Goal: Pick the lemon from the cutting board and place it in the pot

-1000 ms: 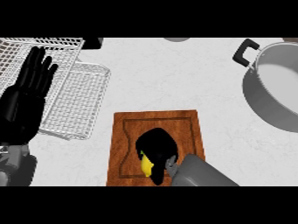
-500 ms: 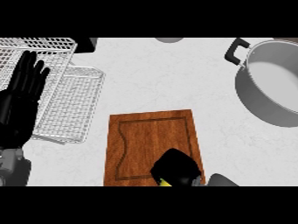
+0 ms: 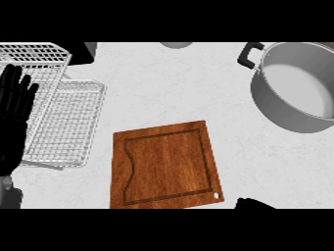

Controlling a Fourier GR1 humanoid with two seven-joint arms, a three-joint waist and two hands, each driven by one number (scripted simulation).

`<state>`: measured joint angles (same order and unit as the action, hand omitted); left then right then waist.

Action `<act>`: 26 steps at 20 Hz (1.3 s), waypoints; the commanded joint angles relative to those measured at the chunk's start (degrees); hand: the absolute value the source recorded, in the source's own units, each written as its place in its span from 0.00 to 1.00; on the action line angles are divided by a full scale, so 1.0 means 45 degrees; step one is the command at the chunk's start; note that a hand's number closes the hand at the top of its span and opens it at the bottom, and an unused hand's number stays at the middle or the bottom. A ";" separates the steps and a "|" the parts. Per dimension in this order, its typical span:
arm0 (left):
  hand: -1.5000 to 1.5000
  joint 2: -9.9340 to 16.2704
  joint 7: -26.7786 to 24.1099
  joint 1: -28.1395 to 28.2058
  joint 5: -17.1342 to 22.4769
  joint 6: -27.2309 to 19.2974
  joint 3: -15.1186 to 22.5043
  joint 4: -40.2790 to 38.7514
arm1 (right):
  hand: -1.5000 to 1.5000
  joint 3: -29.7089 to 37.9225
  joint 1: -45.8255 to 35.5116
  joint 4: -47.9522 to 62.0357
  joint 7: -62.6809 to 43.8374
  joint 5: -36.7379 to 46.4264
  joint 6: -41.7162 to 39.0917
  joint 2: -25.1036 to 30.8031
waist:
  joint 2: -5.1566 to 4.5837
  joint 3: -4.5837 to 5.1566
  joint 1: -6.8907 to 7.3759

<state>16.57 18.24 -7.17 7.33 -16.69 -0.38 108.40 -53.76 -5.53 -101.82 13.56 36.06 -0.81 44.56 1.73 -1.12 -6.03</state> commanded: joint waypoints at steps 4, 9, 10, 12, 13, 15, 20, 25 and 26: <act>0.50 0.0164 -0.0042 0.1134 0.0004 -0.0080 -0.0593 -0.0571 | 1.00 0.3463 0.2299 -0.2774 0.2099 -0.3740 0.2790 0.2214 | -0.0220 0.0238 -0.0317; 0.50 0.0255 0.0017 0.0914 0.0188 0.0089 -0.0681 -0.0689 | 1.00 0.6620 0.3134 -0.3204 0.3291 -0.6924 0.3534 0.3170 | -0.0312 0.0236 -0.0159; 0.50 0.0242 0.0003 0.1030 0.0163 0.0174 -0.0514 -0.0502 | 1.00 0.7413 0.3125 -0.3273 0.3272 -0.7688 0.3455 0.3376 | -0.0300 0.0242 0.0030; 0.50 0.0088 -0.0231 0.0708 0.0265 0.0140 -0.0581 -0.0835 | 1.00 0.8551 0.3677 -0.2196 0.4248 -0.8660 0.3411 0.3691 | -0.0367 0.0223 0.0070; 0.50 0.0336 -0.0106 0.0703 0.0364 0.0252 -0.0812 -0.0775 | 1.00 0.9316 0.3565 -0.2255 0.4232 -0.9412 0.3168 0.3916 | -0.0339 0.0235 0.0124; 0.50 0.0339 -0.0339 0.0805 0.0401 0.0345 -0.0878 -0.1014 | 1.00 1.0228 0.4266 -0.1802 0.4800 -1.0383 0.2646 0.4304 | -0.0319 0.0245 0.0157; 0.50 0.0240 -0.0398 0.0390 0.0322 0.0587 -0.0351 -0.1312 | 1.00 1.2232 0.4004 0.0318 0.5331 -1.3091 0.0266 0.4862 | -0.0428 0.0251 0.0885; 0.50 0.0081 -0.0350 -0.0186 0.0242 0.0672 0.0030 -0.1617 | 1.00 1.2288 0.3534 0.2605 0.5838 -1.3100 -0.1030 0.4767 | -0.0485 0.0238 0.1440; 0.50 0.0360 -0.0289 -0.0253 0.0600 0.1009 -0.0272 -0.1626 | 1.00 1.2754 0.3634 0.3116 0.6137 -1.3642 -0.1591 0.4844 | -0.0457 0.0240 0.1371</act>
<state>15.57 15.99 -11.34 9.38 -13.64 1.86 106.24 1.00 11.57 -94.27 39.69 -21.61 -2.54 65.88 0.44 -1.08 -1.48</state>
